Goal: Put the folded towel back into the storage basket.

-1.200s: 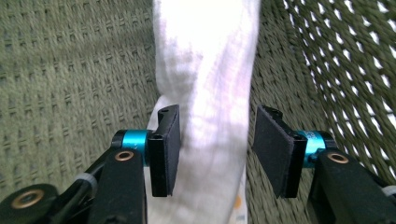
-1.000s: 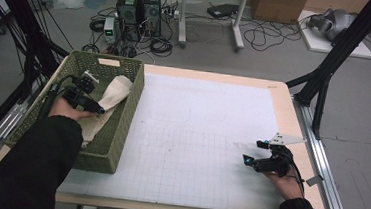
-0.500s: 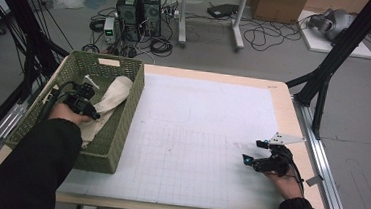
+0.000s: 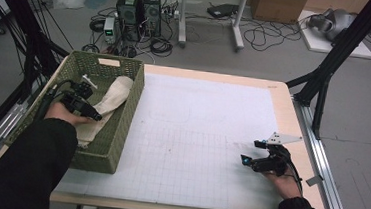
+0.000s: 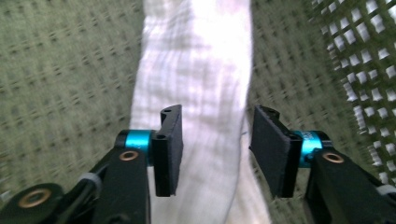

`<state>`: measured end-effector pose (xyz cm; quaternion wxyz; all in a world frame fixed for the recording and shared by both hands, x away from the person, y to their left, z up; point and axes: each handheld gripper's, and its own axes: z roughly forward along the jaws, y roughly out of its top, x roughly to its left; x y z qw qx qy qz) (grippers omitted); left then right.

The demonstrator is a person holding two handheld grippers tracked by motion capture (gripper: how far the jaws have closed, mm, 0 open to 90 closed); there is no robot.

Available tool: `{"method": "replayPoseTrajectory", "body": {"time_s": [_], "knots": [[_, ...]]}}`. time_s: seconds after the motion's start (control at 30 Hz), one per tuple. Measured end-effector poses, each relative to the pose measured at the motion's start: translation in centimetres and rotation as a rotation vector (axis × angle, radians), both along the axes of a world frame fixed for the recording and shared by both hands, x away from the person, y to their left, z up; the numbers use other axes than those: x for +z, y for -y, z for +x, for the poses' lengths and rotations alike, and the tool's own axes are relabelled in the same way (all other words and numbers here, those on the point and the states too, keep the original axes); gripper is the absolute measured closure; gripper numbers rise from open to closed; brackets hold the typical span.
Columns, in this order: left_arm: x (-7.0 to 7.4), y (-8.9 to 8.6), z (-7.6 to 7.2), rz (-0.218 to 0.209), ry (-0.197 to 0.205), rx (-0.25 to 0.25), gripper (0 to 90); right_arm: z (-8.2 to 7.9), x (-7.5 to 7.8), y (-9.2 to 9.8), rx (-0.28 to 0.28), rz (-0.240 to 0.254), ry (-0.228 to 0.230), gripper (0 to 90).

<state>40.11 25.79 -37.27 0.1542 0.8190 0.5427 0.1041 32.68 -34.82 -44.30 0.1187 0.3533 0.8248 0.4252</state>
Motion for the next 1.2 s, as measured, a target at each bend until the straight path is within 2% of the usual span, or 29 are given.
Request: {"method": "replayPoseTrajectory", "body": {"time_s": [0.07, 0.1, 0.2, 0.23, 0.27, 0.3, 0.33, 0.4, 0.47, 0.5, 0.53, 0.6, 0.63, 0.67, 0.7, 0.8, 0.83, 0.9, 0.97, 1.03, 1.1, 1.13, 1.17, 1.2], "knots": [[-0.4, 0.1, -0.1, 0.037, -0.024, -0.004, 52.8, 0.0, 0.0, 0.0, 0.001, 0.002, 0.004, 11.8], [-0.5, 0.2, -0.1, 0.057, -0.04, -0.013, 56.8, 0.0, 0.0, 0.0, 0.001, 0.001, 0.004, 11.8], [-1.1, 0.5, -0.1, 0.096, -0.103, -0.03, 86.6, 0.0, 0.0, 0.0, 0.001, 0.001, -0.001, 11.8], [-1.2, 0.5, -0.1, 0.091, -0.112, -0.026, 87.4, 0.0, 0.0, 0.0, 0.002, 0.001, 0.002, 11.8], [-1.2, 0.5, 0.0, 0.068, -0.116, -0.022, 87.8, 0.0, 0.0, 0.0, 0.001, 0.001, 0.003, 11.8], [-1.2, 0.5, 0.1, 0.028, -0.11, -0.018, 87.9, 0.0, 0.0, 0.1, -0.002, 0.001, 0.0, 11.8], [-1.0, 0.3, 0.2, -0.035, -0.098, -0.005, 87.9, 0.0, 0.0, 0.1, -0.002, 0.001, 0.001, 11.8], [-0.8, 0.2, 0.4, -0.108, -0.085, 0.008, 87.8, 0.0, 0.0, 0.1, -0.004, 0.002, 0.001, 11.8], [-1.0, 0.3, 0.5, -0.142, -0.076, 0.022, 87.2, 0.1, 0.0, 0.0, 0.0, 0.001, 0.003, 11.8], [-1.2, 0.5, 0.5, -0.131, -0.072, 0.022, 86.3, 0.0, 0.0, 0.0, 0.001, 0.002, -0.004, 11.8], [-1.4, 0.6, 0.5, -0.103, -0.079, 0.013, 82.8, 0.0, 0.0, 0.0, 0.001, -0.001, 0.0, 11.8], [-1.8, 0.7, 0.4, -0.053, -0.141, 0.003, 66.0, 0.0, 0.0, 0.0, 0.004, 0.0, -0.001, 11.8], [-1.9, 0.8, 0.3, -0.032, -0.171, -0.012, 60.9, 0.0, 0.0, 0.0, 0.003, 0.001, -0.001, 11.8], [-1.8, 0.8, 0.2, -0.01, -0.179, -0.027, 58.7, 0.0, 0.0, 0.0, 0.004, 0.003, 0.002, 11.8], [-1.7, 0.7, 0.1, 0.001, -0.181, -0.021, 57.0, 0.0, 0.0, 0.0, 0.005, 0.003, 0.002, 11.8], [-1.5, 0.7, -0.1, -0.008, -0.186, -0.022, 50.9, 0.0, 0.0, 0.0, 0.005, 0.001, -0.004, 11.8], [-1.7, 0.8, -0.1, -0.005, -0.201, -0.021, 50.7, 0.0, -0.1, 0.0, 0.008, 0.0, -0.003, 11.8], [-2.3, 1.0, -0.1, -0.007, -0.263, -0.031, 47.9, 0.0, -0.1, -0.1, 0.009, -0.001, -0.006, 11.8], [-2.7, 1.4, -0.3, 0.055, -0.243, -0.058, 51.9, 0.0, 0.0, -0.1, 0.009, -0.003, -0.005, 11.9], [-2.7, 1.5, -0.4, 0.09, -0.223, -0.058, 61.1, 0.0, -0.1, -0.1, 0.008, -0.001, -0.006, 11.9], [-2.6, 1.4, -0.3, 0.083, -0.218, -0.047, 76.1, 0.0, 0.0, -0.1, 0.008, -0.003, -0.005, 11.9], [-2.6, 1.5, -0.3, 0.088, -0.216, -0.044, 79.0, 0.0, 0.0, -0.1, 0.009, -0.003, -0.004, 11.9], [-2.5, 1.5, -0.3, 0.074, -0.218, -0.039, 81.2, 0.0, 0.0, -0.1, 0.009, -0.003, -0.006, 11.9], [-2.3, 1.4, -0.3, 0.036, -0.227, -0.034, 82.2, 0.0, 0.0, -0.1, 0.008, -0.004, -0.006, 11.9]]}}
